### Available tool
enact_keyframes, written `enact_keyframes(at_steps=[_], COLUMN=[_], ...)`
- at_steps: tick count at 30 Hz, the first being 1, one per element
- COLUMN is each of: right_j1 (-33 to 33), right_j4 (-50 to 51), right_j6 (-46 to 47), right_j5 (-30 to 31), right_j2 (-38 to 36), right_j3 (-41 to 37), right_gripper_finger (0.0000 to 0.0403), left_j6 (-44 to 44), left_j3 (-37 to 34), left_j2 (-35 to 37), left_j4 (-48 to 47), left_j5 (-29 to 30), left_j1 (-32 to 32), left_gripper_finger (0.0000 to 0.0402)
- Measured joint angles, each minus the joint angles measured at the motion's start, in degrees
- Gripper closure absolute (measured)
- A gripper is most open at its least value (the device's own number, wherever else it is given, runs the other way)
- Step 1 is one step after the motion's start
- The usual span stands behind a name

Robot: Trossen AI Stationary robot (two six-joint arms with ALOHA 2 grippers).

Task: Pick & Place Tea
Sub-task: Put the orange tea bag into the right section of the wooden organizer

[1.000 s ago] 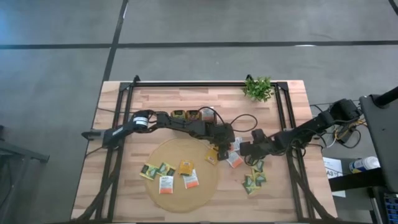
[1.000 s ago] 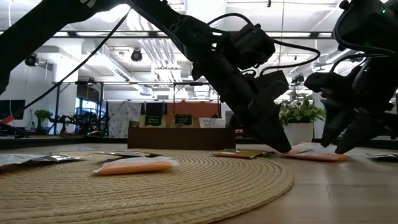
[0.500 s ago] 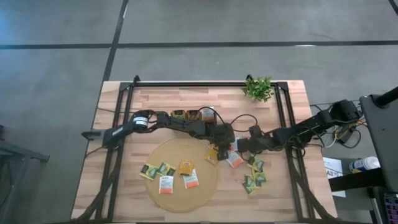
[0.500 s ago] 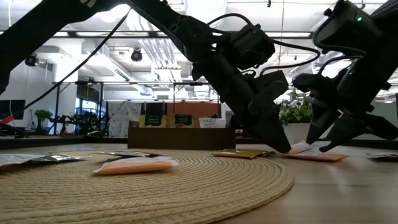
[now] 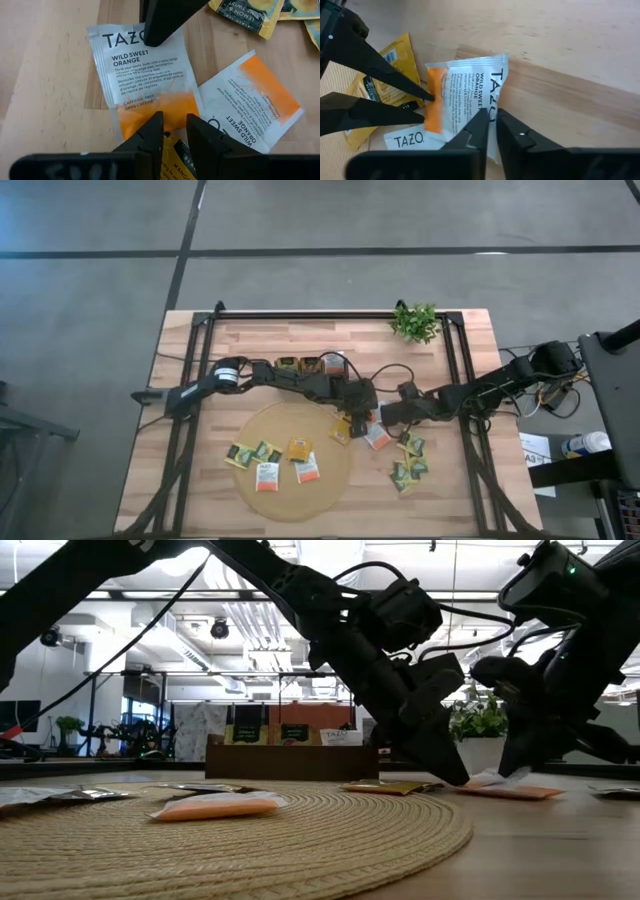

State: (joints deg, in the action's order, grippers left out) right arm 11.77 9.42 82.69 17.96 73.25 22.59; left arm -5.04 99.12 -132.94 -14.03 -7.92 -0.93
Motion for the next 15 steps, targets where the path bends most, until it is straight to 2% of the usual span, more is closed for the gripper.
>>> enact_keyframes(at_steps=[3, 9, 15], right_j1=[0.0, 0.0, 0.0], right_j4=[-0.7, 0.2, 14.5], right_j6=[-1.9, -9.7, -22.0], right_j5=[0.0, 0.0, 0.1], right_j2=[0.0, -0.1, -0.1], right_j3=[0.3, 3.7, 13.2], right_gripper_finger=[0.0391, 0.0394, 0.0394], left_j6=[-0.9, -5.0, -14.3], left_j3=[-0.1, -0.3, -0.3], left_j2=[0.7, 4.4, 12.1], left_j4=[-0.4, -3.5, -11.6], left_j5=[0.1, 0.6, 0.8], left_j1=[0.0, 0.2, 1.9], left_gripper_finger=[0.0317, 0.0317, 0.0317])
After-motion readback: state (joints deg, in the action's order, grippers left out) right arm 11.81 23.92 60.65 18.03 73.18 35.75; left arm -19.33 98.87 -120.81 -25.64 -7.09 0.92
